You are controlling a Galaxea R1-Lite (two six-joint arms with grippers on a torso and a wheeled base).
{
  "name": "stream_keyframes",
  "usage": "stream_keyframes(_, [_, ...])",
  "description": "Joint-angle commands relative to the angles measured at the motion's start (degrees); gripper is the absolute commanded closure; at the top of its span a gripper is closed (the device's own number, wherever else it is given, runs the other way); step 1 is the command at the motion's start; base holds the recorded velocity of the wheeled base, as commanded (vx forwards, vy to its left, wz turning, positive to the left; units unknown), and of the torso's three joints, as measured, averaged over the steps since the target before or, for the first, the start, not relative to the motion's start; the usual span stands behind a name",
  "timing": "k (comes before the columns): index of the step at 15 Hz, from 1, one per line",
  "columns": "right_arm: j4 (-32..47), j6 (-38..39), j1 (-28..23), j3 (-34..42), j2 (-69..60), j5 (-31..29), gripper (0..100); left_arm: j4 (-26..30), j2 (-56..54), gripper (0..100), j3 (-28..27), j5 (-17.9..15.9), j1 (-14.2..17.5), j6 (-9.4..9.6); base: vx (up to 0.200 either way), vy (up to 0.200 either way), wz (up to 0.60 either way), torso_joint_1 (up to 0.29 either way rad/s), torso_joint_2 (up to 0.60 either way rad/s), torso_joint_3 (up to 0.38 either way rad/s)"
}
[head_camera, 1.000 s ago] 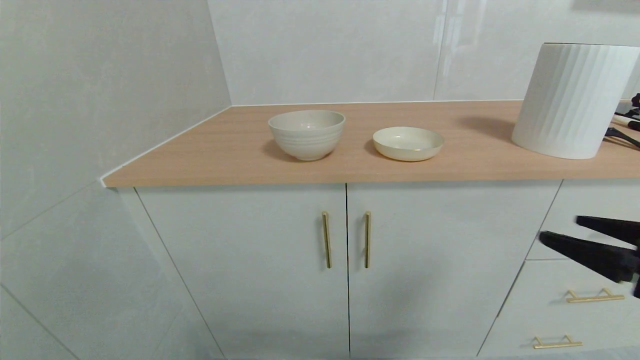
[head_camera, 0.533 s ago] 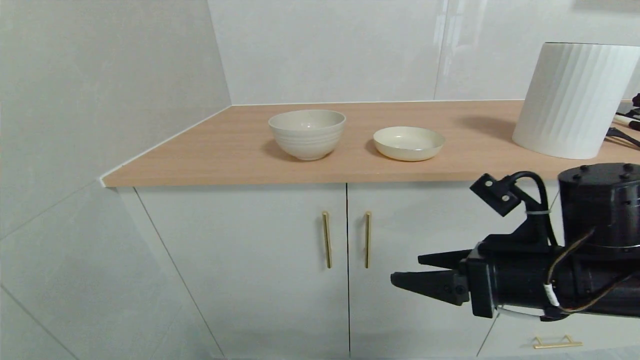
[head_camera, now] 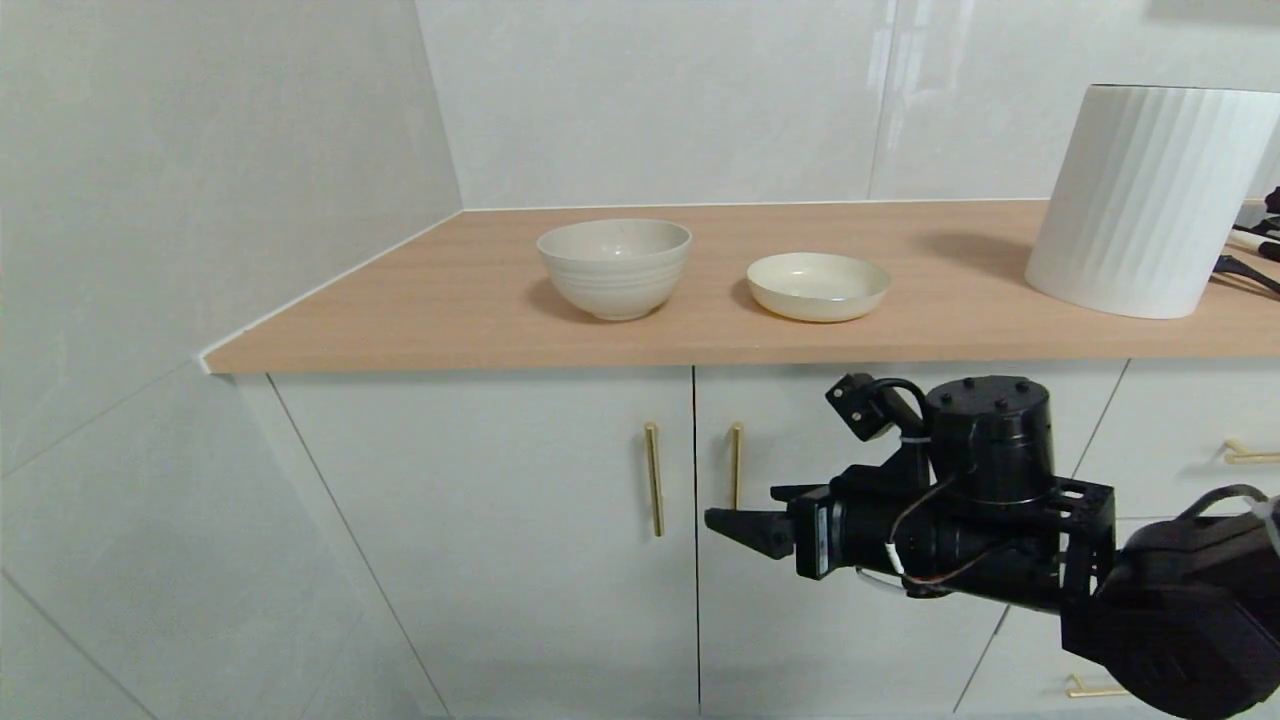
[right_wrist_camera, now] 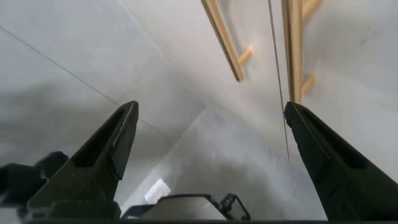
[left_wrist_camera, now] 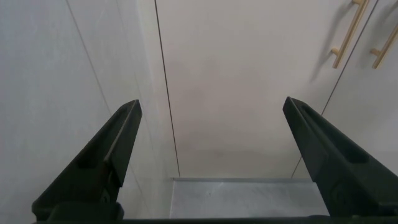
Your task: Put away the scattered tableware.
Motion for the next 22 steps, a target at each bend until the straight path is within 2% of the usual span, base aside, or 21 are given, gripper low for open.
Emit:
stream_keyframes(1, [-0.3,0.1,-0.1,-1.4,4.6,-0.3,0,0.0,0.0,0,0.0,0.0,0.0,-0.01,0.000,0.000,0.00,0.000,0.00,0.000])
stream_keyframes(6, [-5.3,0.0,-0.2,-4.4,10.9,-1.4,0,0.0,0.0,0,0.0,0.0,0.1,-0.01,0.000,0.000,0.00,0.000,0.00,0.000])
stream_keyframes(10, [-6.0,0.1,-1.0,-7.1,13.4,-3.4,0,0.0,0.0,0,0.0,0.0,0.0,-0.01,0.000,0.000,0.00,0.000,0.00,0.000])
stream_keyframes(13, [-10.6,0.4,-1.0,-7.6,15.3,-5.3,0,0.0,0.0,0,0.0,0.0,0.0,-0.01,0.000,0.000,0.00,0.000,0.00,0.000])
stream_keyframes(16, [-11.1,0.7,-0.9,-7.3,15.6,-4.7,0,0.0,0.0,0,0.0,0.0,0.0,-0.01,0.000,0.000,0.00,0.000,0.00,0.000])
stream_keyframes(19, [-11.5,2.0,-0.8,-6.6,15.1,-1.0,0,0.0,0.0,0,0.0,0.0,0.0,-0.01,0.000,0.000,0.00,0.000,0.00,0.000])
stream_keyframes(22, [-15.3,3.3,-0.7,-6.0,15.6,0.5,0,0.0,0.0,0,0.0,0.0,0.0,-0.01,0.000,0.000,0.00,0.000,0.00,0.000])
